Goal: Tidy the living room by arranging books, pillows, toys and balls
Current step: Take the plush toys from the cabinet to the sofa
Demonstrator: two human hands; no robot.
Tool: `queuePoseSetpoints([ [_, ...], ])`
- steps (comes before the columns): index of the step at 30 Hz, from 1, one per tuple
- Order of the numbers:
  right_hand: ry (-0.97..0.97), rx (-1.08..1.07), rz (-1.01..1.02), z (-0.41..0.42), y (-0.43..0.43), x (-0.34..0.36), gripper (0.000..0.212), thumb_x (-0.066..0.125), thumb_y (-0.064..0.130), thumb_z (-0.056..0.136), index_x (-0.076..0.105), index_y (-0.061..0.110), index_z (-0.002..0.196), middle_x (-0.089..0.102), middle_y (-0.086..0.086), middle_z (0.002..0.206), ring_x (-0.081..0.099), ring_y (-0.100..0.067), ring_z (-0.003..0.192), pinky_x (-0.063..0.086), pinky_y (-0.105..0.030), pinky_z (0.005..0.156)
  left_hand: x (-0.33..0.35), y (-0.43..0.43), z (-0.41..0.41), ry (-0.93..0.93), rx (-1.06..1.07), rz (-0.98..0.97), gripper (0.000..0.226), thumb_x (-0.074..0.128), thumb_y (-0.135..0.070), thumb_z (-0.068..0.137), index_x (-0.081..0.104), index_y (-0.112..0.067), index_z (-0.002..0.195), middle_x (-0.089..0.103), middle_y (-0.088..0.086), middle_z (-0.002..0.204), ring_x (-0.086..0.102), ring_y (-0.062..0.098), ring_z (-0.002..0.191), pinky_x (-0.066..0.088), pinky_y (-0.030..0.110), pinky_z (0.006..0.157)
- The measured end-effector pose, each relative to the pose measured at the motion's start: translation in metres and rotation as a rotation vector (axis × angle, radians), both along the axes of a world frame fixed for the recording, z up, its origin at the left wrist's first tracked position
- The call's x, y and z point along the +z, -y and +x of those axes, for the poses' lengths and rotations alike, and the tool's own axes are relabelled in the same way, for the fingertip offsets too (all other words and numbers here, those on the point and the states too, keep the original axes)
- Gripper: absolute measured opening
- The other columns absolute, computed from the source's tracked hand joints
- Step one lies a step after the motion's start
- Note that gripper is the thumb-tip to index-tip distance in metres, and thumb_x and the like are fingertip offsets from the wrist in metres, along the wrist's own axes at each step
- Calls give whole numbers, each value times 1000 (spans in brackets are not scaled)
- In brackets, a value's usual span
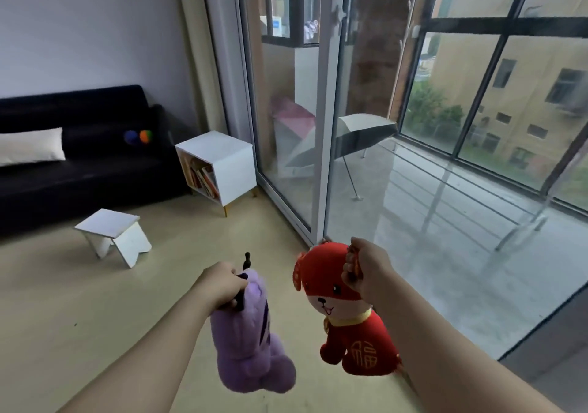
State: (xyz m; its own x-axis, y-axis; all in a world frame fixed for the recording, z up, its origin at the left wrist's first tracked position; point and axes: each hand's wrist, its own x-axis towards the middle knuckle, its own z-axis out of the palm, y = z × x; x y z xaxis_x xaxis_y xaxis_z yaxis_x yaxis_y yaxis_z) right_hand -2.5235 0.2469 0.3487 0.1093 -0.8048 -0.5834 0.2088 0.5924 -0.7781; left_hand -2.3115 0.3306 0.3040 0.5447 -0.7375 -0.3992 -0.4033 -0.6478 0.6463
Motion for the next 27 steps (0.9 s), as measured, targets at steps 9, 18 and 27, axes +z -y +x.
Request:
queuePoseSetpoints([
  [9, 142, 36, 216, 127, 111, -9, 11, 48, 6, 94, 52, 7, 84, 60, 0, 75, 46, -13, 24, 37, -16, 26, -16, 70, 105, 205, 231, 6, 35, 56, -27, 84, 36, -15, 59, 47, 6, 72, 42, 24, 64, 27, 26, 51],
  [18, -29, 291, -21, 344, 212, -13, 39, 43, 6, 93, 38, 12, 54, 31, 3, 26, 29, -12, 23, 29, -14, 33, 6, 152, 297, 531, 221, 137, 21, 45, -38, 91, 61, -25, 96, 49, 7, 117, 40, 29, 115, 35, 29, 81],
  [27, -49, 417, 53, 578, 278, -7, 25, 49, 11, 93, 47, 9, 68, 41, -3, 51, 37, -15, 48, 37, -27, 48, 15, 214, 508, 572, 325, 288, 15, 39, -39, 91, 50, -29, 91, 48, 1, 110, 39, 25, 113, 31, 31, 86],
])
